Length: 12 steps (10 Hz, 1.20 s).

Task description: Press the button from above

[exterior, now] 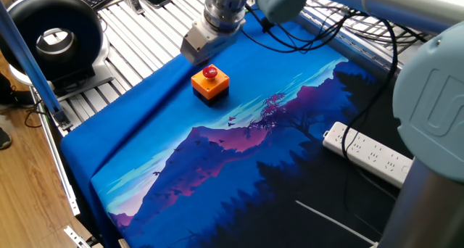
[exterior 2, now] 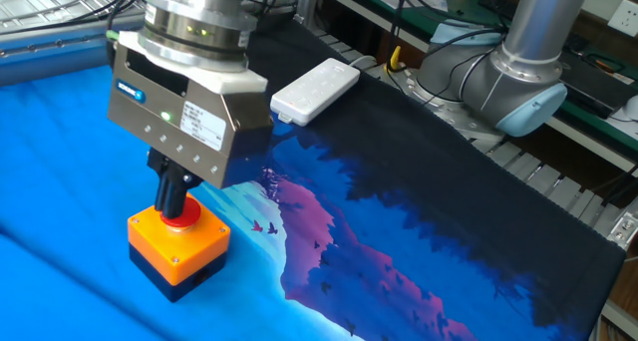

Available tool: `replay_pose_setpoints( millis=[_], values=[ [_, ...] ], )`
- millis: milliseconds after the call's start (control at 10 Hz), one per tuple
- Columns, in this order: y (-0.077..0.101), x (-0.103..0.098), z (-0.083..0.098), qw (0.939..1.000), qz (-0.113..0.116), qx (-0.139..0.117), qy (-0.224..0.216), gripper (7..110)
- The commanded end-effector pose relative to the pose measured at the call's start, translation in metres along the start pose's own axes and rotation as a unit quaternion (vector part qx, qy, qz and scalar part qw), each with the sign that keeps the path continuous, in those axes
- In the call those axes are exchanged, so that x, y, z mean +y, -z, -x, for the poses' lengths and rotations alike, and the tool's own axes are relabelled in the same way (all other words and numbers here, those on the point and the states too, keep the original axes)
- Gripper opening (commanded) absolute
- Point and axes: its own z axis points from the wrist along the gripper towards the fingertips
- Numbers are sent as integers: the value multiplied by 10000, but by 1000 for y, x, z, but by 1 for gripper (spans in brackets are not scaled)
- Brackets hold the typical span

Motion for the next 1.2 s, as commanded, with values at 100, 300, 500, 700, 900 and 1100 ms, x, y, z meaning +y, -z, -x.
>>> replay_pose_setpoints(
  millis=[100, 300, 500, 700, 900, 1100],
  values=[
    [0, 5, -9, 9998, 158, -85, -103, 7],
    [-10, 5, -9, 9996, 158, -209, -40, 7],
    [-13, 3, -9, 9995, 173, -272, -24, 7],
    [-16, 3, -8, 9994, 185, -289, -6, 7],
    [-19, 2, -6, 9993, 187, -328, -1, 7],
    [-19, 3, -7, 9993, 210, -323, -16, 7]
  ],
)
